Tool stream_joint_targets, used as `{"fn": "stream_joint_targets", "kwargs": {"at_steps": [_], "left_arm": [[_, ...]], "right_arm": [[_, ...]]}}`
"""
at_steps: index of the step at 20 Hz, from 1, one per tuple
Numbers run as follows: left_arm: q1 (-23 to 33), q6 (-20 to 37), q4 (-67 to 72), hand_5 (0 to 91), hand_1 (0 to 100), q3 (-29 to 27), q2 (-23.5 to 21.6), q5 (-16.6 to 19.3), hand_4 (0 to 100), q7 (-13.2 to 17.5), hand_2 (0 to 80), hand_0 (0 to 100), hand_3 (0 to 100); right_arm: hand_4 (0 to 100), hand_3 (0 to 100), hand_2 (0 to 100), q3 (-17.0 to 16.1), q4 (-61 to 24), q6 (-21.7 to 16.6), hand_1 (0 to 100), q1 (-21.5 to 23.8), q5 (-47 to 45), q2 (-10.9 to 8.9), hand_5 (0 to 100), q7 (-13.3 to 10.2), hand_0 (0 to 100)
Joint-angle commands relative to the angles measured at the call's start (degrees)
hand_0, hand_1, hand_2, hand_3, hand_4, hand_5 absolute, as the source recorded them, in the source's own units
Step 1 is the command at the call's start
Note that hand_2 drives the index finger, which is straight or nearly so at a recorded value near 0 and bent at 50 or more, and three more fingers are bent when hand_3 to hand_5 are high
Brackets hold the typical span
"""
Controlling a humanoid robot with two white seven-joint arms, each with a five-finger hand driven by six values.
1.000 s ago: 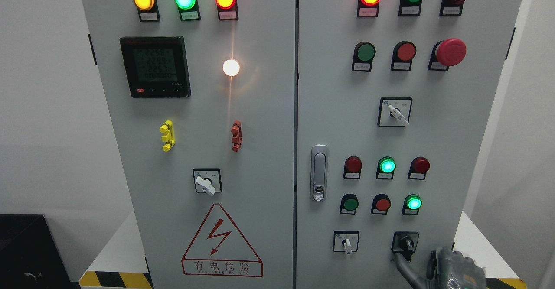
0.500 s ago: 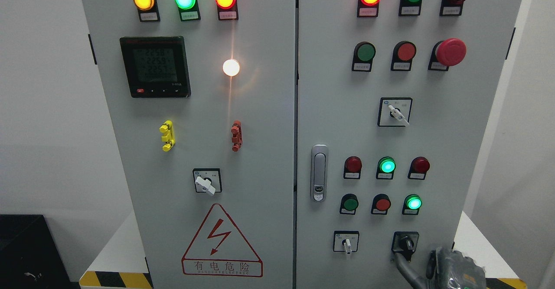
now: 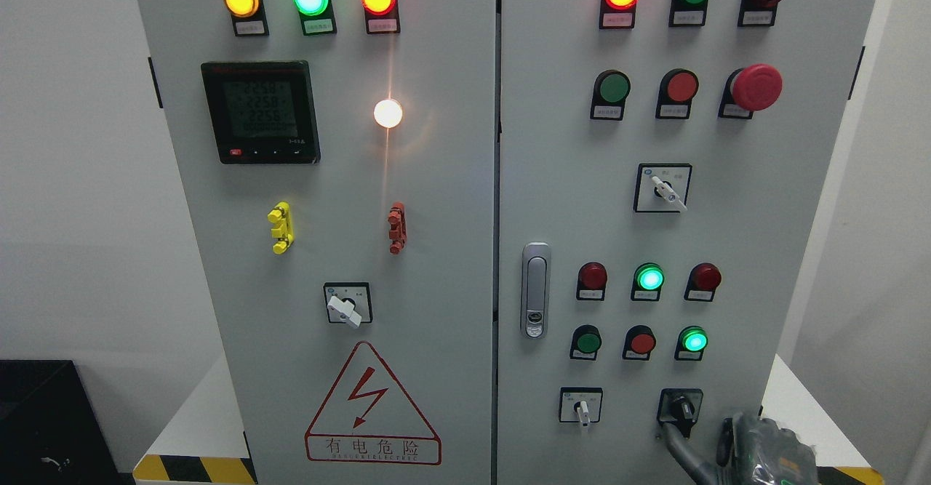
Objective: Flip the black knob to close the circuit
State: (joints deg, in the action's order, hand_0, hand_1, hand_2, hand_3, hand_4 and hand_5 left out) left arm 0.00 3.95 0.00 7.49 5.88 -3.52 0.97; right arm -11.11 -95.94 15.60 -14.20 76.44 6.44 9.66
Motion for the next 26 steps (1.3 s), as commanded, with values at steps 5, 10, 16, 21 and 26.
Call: {"fn": "stream_joint_targets", "kwargs": {"at_steps": [5, 10, 16, 21, 26], "left_arm": [[1.23, 0.00, -1.32, 0.0, 56, -0.02, 0.01, 0.00, 0, 0.00, 0.0, 12, 0], [1.23, 0.00, -1.32, 0.0, 56, -0.02, 0.01, 0.00, 0, 0.00, 0.0, 12, 0], [1.23, 0.00, -1.32, 0.0, 56, -0.02, -0.08, 0.00, 0, 0.00, 0.0, 12, 0], [1.23, 0.00, -1.32, 0.0, 56, 0.07, 0.01, 0.00, 0, 0.00, 0.0, 12, 0], [1.23, 0.00, -1.32, 0.0, 56, -0.02, 0.01, 0.00, 0, 0.00, 0.0, 12, 0]], "right_arm": [[86, 97, 83, -2.42, -0.13, 0.22, 7, -0.12, -0.24, -1.00, 91, -0.08, 0], [86, 97, 83, -2.42, -0.22, 0.22, 7, -0.12, -0.33, -1.52, 90, -0.08, 0], [86, 97, 83, -2.69, -0.30, 0.22, 7, -0.30, -0.50, -1.61, 90, -0.07, 0], [86, 97, 83, -2.69, -0.30, 0.14, 7, -0.65, -0.59, -1.61, 90, -0.08, 0], [86, 97, 83, -2.60, -0.30, 0.14, 7, -0.65, -0.77, -1.44, 90, -0.25, 0]]}}
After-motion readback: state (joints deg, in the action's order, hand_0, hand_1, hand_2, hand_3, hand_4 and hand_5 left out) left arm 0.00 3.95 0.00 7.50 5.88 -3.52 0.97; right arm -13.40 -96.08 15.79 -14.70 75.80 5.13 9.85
